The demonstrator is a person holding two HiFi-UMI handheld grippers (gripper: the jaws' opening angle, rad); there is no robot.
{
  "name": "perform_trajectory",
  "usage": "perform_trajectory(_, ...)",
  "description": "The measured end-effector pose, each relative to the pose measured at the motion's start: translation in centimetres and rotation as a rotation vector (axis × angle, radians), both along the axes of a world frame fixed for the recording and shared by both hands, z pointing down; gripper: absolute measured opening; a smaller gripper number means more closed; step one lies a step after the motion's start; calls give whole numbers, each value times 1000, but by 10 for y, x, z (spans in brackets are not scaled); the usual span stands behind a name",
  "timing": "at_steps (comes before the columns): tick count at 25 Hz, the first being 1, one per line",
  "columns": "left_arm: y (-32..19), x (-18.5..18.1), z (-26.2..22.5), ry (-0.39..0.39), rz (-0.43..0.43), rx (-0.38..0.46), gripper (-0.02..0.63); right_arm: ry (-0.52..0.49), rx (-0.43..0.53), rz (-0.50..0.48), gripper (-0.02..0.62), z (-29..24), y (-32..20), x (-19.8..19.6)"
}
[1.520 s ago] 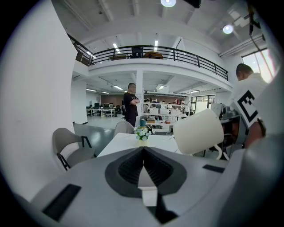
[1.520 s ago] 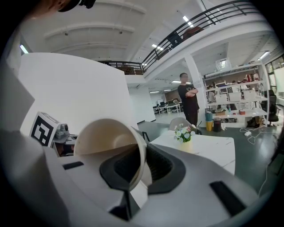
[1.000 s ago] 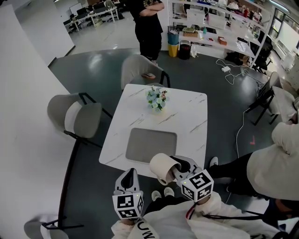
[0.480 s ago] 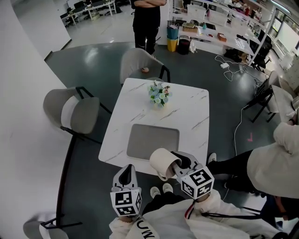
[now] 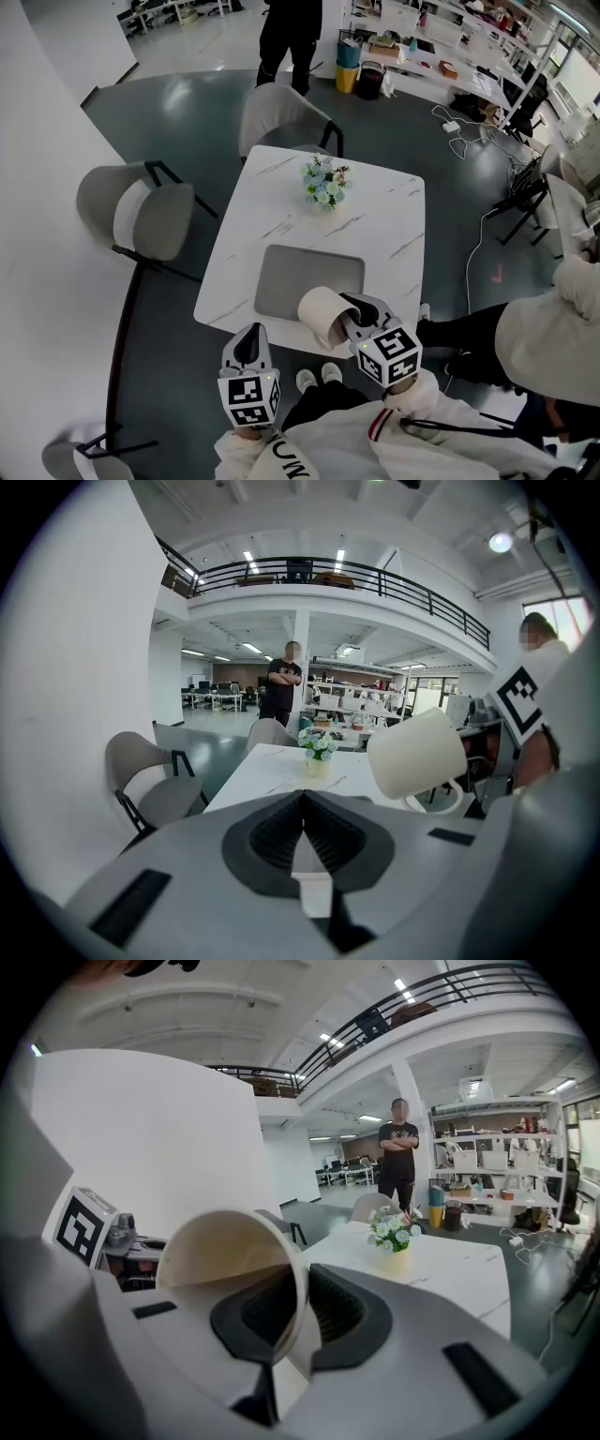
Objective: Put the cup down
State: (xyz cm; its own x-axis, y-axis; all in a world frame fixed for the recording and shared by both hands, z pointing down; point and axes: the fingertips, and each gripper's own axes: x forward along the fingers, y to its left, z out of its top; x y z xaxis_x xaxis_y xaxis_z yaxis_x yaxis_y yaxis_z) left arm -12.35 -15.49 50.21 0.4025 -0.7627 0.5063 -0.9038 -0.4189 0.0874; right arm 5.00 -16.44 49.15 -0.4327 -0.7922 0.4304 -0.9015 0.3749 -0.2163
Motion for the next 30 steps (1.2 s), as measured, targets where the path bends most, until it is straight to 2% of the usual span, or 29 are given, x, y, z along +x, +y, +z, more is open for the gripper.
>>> perform_trajectory(16,-62,0,40,-28,24,-41,9,89,-46,-7,40,38,-73,0)
perform_trajectory(30,-101,-7,60,-24,3,-47,9,165,-119,-108,40,67,-118,-28)
